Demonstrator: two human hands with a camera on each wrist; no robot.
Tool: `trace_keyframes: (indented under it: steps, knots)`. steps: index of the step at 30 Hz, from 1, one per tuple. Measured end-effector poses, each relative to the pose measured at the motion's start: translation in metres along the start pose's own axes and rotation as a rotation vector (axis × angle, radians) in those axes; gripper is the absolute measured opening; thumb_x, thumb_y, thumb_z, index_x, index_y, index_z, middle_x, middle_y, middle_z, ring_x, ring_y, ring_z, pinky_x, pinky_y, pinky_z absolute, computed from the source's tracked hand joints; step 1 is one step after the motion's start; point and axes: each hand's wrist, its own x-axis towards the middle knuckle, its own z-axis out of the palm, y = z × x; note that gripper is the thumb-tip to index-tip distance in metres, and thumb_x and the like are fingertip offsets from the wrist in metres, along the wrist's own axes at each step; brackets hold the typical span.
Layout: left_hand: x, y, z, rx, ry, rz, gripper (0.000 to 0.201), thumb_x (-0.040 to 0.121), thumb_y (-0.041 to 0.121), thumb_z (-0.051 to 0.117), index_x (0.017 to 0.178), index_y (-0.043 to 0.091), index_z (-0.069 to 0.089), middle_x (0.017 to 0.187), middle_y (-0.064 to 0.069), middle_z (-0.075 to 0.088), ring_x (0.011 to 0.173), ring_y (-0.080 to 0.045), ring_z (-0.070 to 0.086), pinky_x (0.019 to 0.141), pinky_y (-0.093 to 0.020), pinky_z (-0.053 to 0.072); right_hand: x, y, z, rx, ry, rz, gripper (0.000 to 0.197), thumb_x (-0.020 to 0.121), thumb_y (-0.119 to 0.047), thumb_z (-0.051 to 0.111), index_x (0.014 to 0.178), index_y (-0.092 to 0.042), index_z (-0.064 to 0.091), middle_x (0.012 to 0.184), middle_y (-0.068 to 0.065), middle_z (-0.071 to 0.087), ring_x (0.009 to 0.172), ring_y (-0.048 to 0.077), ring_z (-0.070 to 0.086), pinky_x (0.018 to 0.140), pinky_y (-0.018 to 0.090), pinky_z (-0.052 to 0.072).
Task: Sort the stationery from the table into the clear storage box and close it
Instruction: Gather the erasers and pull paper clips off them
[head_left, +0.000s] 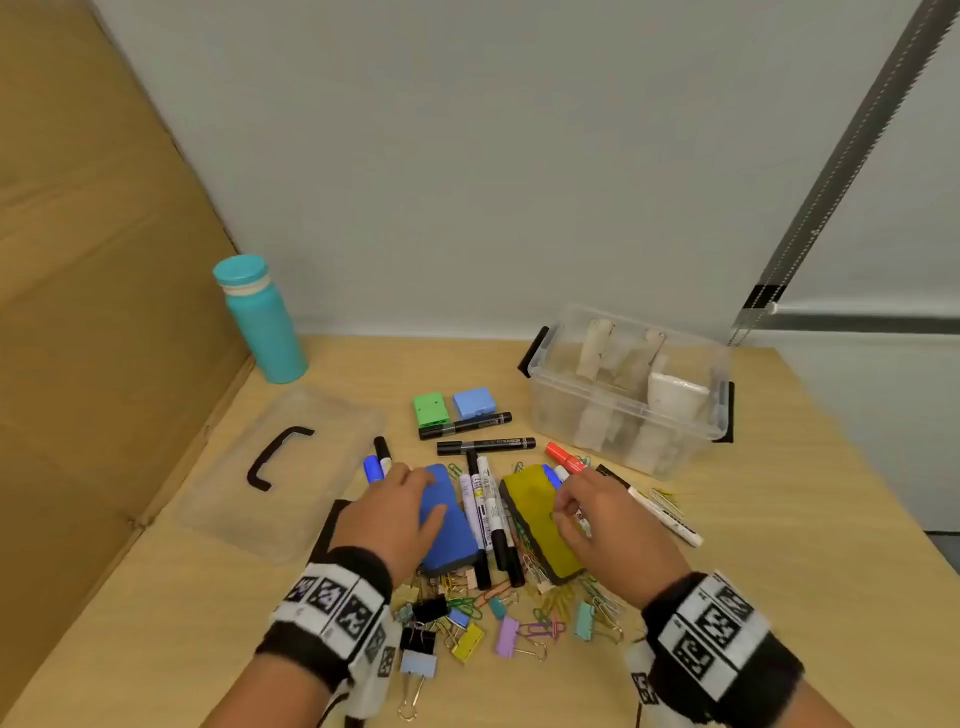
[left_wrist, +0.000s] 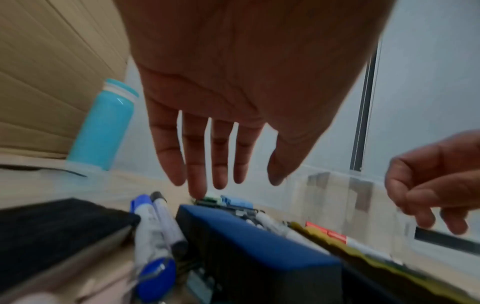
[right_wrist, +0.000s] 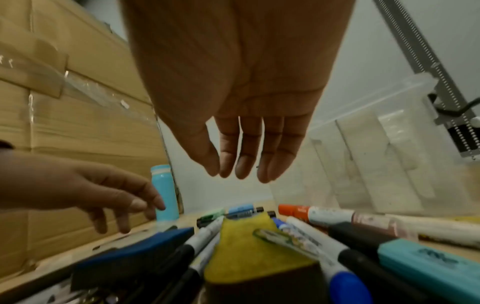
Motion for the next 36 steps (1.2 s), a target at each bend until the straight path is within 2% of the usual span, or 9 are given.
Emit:
trace_keyframes:
  steps: [6, 9, 13, 20, 22, 24, 28, 32, 36]
  knots:
    - [0.021, 0.020, 0.020, 0.148, -0.135, -0.121, 0.067, 0.087, 0.066, 0.038, 0.139, 0.024, 0.029, 0.135, -0.002, 0.034, 0.119, -0.026, 0.046, 0.085, -0.038, 0.051, 0.027, 0.000, 0.023, -0.245, -0.241, 0.168, 0.068, 0.087, -0.063, 0.043, 0.137, -0.017, 0.035, 0.137, 0.002, 0.039, 0.124, 0.021, 0.041, 0.095, 0.035, 0.046]
    - [0.025, 0.023, 0.025, 0.204, -0.188, -0.182, 0.079, 0.082, 0.071, 0.040, 0.143, 0.024, 0.022, 0.140, -0.003, 0.027, 0.122, -0.030, 0.045, 0.087, -0.039, 0.048, 0.037, 0.000, 0.036, -0.322, -0.326, 0.219, 0.086, 0.084, -0.069, 0.041, 0.146, -0.012, 0.022, 0.151, 0.010, 0.026, 0.134, 0.027, 0.036, 0.101, 0.040, 0.043]
    - [0.027, 0.031, 0.026, 0.222, -0.206, -0.216, 0.075, 0.084, 0.064, 0.045, 0.141, 0.021, 0.024, 0.139, -0.006, 0.024, 0.113, -0.029, 0.051, 0.082, -0.037, 0.046, 0.045, 0.006, 0.042, -0.257, -0.346, 0.237, 0.087, 0.083, -0.062, 0.048, 0.146, -0.010, 0.019, 0.148, 0.011, 0.031, 0.126, 0.027, 0.047, 0.097, 0.039, 0.047]
    - [0.035, 0.024, 0.017, 0.045, -0.330, -0.181, 0.077, 0.082, 0.051, 0.058, 0.143, 0.024, 0.021, 0.140, -0.006, 0.022, 0.111, -0.033, 0.052, 0.090, -0.040, 0.049, 0.053, 0.018, 0.014, 0.374, -0.339, 0.331, 0.068, 0.084, -0.054, 0.053, 0.135, -0.011, 0.043, 0.134, 0.008, 0.049, 0.115, 0.020, 0.051, 0.093, 0.033, 0.043]
    - [0.036, 0.017, 0.012, -0.090, -0.336, -0.196, 0.077, 0.081, 0.044, 0.063, 0.144, 0.025, 0.022, 0.142, -0.006, 0.021, 0.113, -0.031, 0.052, 0.093, -0.040, 0.048, 0.052, 0.017, 0.006, 0.530, -0.284, 0.326, 0.050, 0.088, -0.042, 0.054, 0.124, -0.008, 0.053, 0.121, 0.013, 0.057, 0.100, 0.019, 0.054, 0.079, 0.030, 0.041]
    - [0.035, 0.012, 0.006, -0.253, -0.288, -0.208, 0.074, 0.083, 0.036, 0.064, 0.144, 0.021, 0.025, 0.143, -0.008, 0.020, 0.120, -0.029, 0.047, 0.100, -0.037, 0.043, 0.051, 0.018, -0.002, 0.659, -0.242, 0.314, 0.040, 0.089, -0.037, 0.054, 0.115, -0.008, 0.057, 0.116, 0.018, 0.058, 0.101, 0.026, 0.055, 0.076, 0.031, 0.038]
    - [0.025, 0.005, -0.009, -0.519, -0.193, -0.210, 0.066, 0.088, 0.030, 0.059, 0.143, 0.021, 0.025, 0.142, -0.008, 0.025, 0.111, -0.020, 0.044, 0.090, -0.026, 0.037, 0.048, 0.021, -0.012, 0.866, -0.244, 0.355, 0.023, 0.088, -0.039, 0.051, 0.100, -0.024, 0.064, 0.110, 0.003, 0.062, 0.105, 0.015, 0.057, 0.096, 0.035, 0.042]
    - [0.017, -0.005, -0.020, -0.886, -0.180, -0.241, 0.061, 0.090, 0.025, 0.053, 0.144, 0.026, 0.024, 0.144, -0.001, 0.033, 0.114, -0.019, 0.049, 0.079, -0.028, 0.049, 0.048, 0.018, -0.009, 1.103, -0.213, 0.468, 0.028, 0.078, -0.044, 0.053, 0.092, -0.024, 0.066, 0.101, 0.004, 0.061, 0.099, 0.023, 0.057, 0.102, 0.046, 0.039]
    - [0.019, -0.013, -0.028, -1.337, -0.176, -0.297, 0.056, 0.081, 0.020, 0.048, 0.136, 0.016, 0.040, 0.105, -0.013, 0.058, 0.091, -0.026, 0.056, 0.083, -0.042, 0.047, 0.045, 0.012, -0.008, 1.420, -0.198, 0.549, 0.030, 0.092, -0.024, 0.037, 0.105, -0.005, 0.056, 0.089, 0.013, 0.059, 0.083, 0.026, 0.056, 0.087, 0.042, 0.045]
